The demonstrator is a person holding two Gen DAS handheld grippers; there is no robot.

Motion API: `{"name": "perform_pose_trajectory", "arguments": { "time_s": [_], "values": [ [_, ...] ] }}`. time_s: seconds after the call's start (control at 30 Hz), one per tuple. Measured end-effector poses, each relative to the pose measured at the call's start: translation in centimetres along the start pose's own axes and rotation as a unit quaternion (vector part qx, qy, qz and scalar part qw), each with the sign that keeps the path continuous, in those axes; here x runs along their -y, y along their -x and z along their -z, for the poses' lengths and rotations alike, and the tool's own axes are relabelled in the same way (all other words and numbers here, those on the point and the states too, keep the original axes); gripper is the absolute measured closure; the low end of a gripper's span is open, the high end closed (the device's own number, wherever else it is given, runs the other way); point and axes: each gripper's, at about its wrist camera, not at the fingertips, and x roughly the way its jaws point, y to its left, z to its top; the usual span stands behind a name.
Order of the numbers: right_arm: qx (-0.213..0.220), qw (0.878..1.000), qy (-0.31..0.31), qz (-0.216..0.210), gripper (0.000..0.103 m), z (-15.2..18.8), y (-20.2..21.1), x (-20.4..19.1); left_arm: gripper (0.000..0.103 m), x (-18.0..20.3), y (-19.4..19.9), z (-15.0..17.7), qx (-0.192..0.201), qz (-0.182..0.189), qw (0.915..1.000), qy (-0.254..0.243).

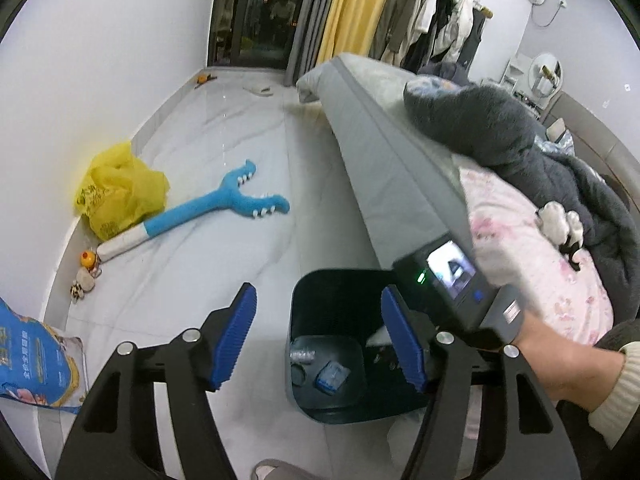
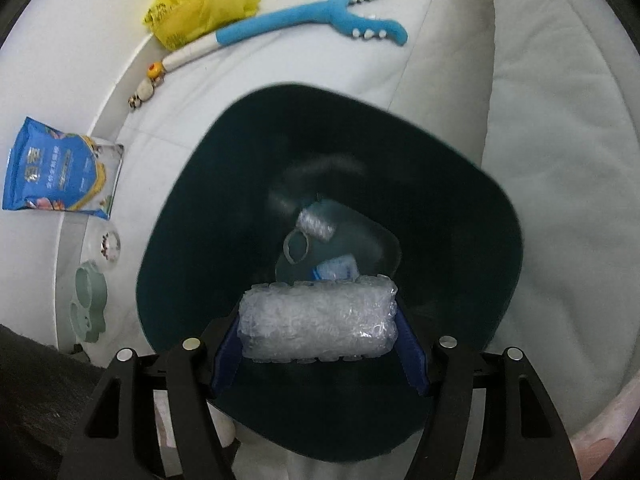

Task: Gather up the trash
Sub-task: 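Open the left tool to drop the cardboard tube while the right tool drops the bubble wrap, then move both open tools back over the socks on the bed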

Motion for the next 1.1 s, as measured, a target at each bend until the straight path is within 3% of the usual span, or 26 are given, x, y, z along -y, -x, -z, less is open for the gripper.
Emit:
{"name": "perform_pose_trajectory", "arguments": {
  "time_s": [0.1, 0.4, 0.77, 1.1],
  "values": [
    [-0.003, 1.0, -0.001, 0.012, 0.024, 0.3, 0.2, 0.0, 0.036, 0.1, 1.2, -0.6, 0.018, 0.003, 0.9998, 0.004],
    [0.035, 0.999, -0.014, 0.007, 0.019, 0.7, 3.6, 0.3, 0.036, 1.3, 3.2, -1.9, 0.051, 0.003, 0.9987, -0.006],
    [0.122, 0.992, -0.014, -0.023, 0.016, 1.6, 10.1, 0.6, 0.033, 4.3, 4.2, -2.9, 0.068, 0.01, 0.9971, -0.033],
    [0.215, 0.976, -0.009, -0.023, 0.013, 3.1, 16.2, 2.5, 0.027, 7.6, 4.4, -3.6, 0.075, 0.027, 0.9955, -0.05]
  ]
}}
